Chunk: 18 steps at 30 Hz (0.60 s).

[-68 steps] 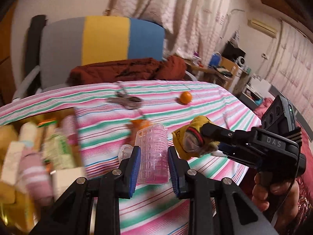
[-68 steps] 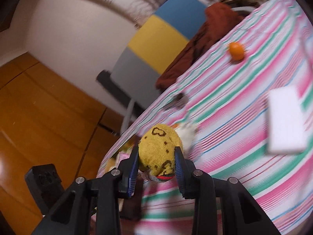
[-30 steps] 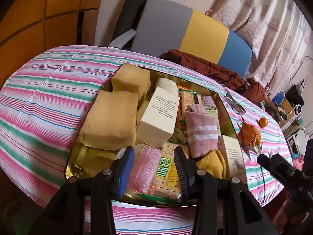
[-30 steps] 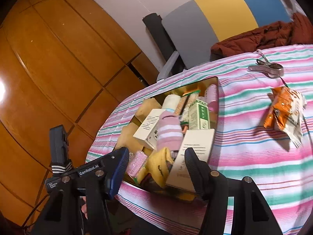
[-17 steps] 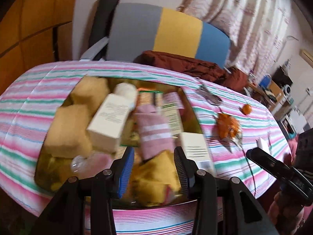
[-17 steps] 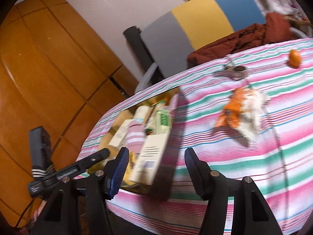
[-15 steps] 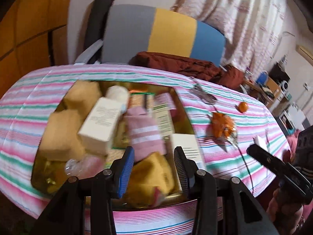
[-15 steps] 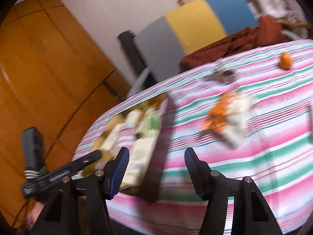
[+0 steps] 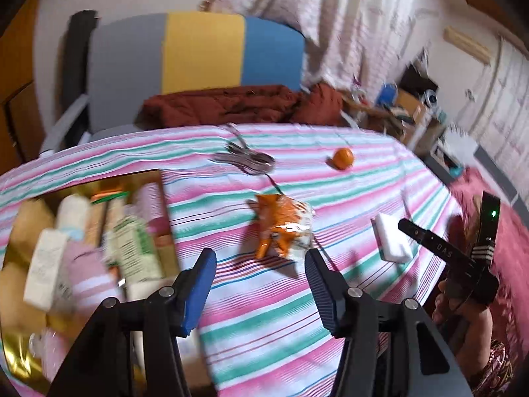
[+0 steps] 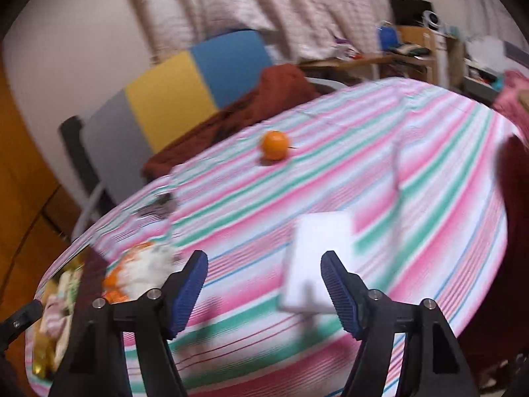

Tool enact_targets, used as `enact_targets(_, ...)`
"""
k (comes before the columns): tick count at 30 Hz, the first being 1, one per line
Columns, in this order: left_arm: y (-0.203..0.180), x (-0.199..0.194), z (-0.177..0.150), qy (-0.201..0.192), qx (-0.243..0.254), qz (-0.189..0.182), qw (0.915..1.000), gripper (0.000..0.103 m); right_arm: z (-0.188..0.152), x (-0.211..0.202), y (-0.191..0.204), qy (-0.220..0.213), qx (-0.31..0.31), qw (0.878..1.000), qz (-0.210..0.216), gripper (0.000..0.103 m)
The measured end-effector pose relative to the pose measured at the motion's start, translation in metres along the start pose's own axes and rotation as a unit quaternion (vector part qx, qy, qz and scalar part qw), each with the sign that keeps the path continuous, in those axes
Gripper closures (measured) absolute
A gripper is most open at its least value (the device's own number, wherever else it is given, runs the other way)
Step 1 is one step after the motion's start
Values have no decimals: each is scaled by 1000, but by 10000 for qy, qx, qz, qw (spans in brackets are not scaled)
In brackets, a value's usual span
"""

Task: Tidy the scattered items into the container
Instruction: 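Withdraw both tools toward the snack bag and white block, then grasp the orange snack bag with the left tool while the right tool grasps the white sponge block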

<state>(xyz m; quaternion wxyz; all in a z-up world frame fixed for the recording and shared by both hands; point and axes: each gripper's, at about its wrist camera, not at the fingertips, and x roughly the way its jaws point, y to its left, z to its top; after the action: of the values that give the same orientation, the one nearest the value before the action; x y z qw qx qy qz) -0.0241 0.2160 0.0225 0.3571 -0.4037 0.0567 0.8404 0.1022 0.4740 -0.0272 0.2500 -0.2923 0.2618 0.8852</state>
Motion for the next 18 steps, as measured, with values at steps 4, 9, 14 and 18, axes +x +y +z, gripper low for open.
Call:
enact_targets(4, -21, 35, 17, 248, 284, -61, 9993, 46, 4, 14, -13, 143, 72, 9999, 55, 22)
enact_targets(9, -39, 75, 28, 558, 583, 21, 9967, 45, 6, 33, -9, 275, -187, 9994, -115, 22)
enact_targets(14, -48, 101, 22, 721, 915, 145, 9931, 41, 4, 43, -11, 255, -467, 9978, -385, 22)
enact_targets(18, -40, 114, 20, 793, 799, 231, 9934, 41, -1, 44, -7, 162, -785, 9952, -570, 36)
